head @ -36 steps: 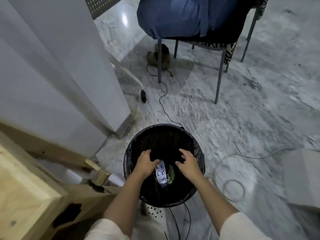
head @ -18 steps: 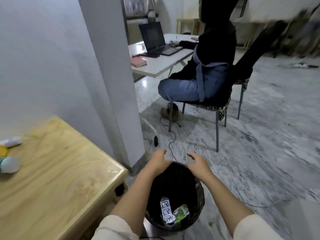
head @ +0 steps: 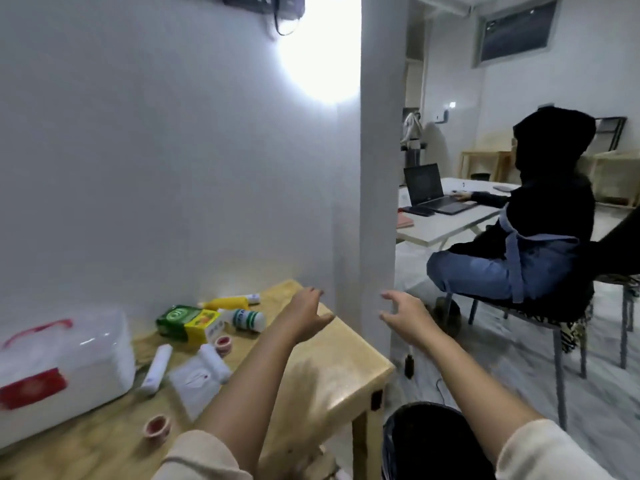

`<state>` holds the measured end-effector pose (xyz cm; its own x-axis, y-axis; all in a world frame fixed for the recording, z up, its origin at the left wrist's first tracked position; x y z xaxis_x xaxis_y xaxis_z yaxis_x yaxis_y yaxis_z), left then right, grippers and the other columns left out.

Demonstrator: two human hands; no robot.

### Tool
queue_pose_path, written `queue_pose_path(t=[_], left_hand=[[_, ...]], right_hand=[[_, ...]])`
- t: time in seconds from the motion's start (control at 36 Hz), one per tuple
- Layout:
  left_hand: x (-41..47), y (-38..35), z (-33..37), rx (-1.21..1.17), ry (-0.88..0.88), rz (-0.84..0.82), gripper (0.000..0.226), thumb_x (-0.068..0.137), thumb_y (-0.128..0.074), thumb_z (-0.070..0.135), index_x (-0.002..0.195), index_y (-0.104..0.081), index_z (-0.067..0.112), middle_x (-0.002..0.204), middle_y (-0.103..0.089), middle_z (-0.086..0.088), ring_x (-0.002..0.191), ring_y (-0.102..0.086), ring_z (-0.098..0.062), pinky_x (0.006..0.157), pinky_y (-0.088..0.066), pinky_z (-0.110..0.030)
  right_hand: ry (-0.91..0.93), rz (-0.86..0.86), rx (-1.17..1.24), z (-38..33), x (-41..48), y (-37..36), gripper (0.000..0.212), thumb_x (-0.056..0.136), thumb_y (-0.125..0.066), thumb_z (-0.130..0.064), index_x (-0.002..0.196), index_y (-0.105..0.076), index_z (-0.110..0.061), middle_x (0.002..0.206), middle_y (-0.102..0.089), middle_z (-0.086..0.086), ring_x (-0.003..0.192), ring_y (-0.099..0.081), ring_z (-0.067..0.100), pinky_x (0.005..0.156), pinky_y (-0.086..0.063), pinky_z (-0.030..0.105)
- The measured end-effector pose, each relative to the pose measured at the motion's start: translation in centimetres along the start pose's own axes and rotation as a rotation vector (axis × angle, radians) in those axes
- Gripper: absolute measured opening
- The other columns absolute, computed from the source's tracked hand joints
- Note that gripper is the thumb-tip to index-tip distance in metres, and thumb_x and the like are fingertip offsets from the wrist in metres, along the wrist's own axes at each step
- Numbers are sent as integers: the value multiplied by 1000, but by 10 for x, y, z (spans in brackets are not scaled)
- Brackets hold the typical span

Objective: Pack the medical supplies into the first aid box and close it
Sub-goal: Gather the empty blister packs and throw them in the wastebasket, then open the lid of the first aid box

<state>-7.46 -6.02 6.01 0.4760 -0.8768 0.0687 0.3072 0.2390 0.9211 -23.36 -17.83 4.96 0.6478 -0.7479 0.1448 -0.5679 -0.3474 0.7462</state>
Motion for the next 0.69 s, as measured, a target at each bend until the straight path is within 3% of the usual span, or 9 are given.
queue_pose_path(t=[0.33, 0.53, 0.61, 0.69], left_hand=[[-113, 112, -180, 32, 327, 219, 61, 95, -58, 35, 144, -39, 3, 151, -38, -15, 141, -33, -27, 110, -29, -30], [-195, 140, -264, 75, 430, 302, 69, 94, -58, 41, 151, -31, 14, 161, -25, -2, 151, -14, -18, 118, -16, -30], [-223, 144, -292, 63, 514, 331, 84, 90, -61, 47, 156, -21, 13, 165, -14, 0, 153, -4, -16, 121, -10, -33], [-245, 141, -314, 25, 601, 348, 92, 88, -64, 50, 157, -13, 16, 166, -3, 3, 153, 3, -15, 123, -9, -37]], right_hand=[[447, -152, 19, -194, 5, -124, 46, 85, -61, -11, 130, -51, -9, 136, -53, 10, 124, -49, 24, 98, -36, 24], [684, -266, 24, -275, -13, -201, 47, 86, -58, -12, 132, -49, -12, 138, -51, 7, 124, -49, 24, 102, -35, 24], [795, -297, 8, -296, -22, -231, 48, 88, -56, -18, 135, -46, -14, 141, -47, 4, 124, -49, 22, 102, -35, 25], [895, -303, -7, -307, -29, -257, 53, 89, -56, -26, 139, -40, -17, 146, -40, 0, 134, -38, 17, 108, -31, 27]])
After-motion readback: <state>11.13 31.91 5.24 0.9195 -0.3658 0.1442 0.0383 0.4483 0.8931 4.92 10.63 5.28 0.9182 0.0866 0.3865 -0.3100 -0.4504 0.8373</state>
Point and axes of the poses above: each hand's wrist, its own x-axis towards the middle knuckle, its own y-axis out of the back of the hand, z = x × y, the point moved 1 cm from there along x, towards the middle knuckle
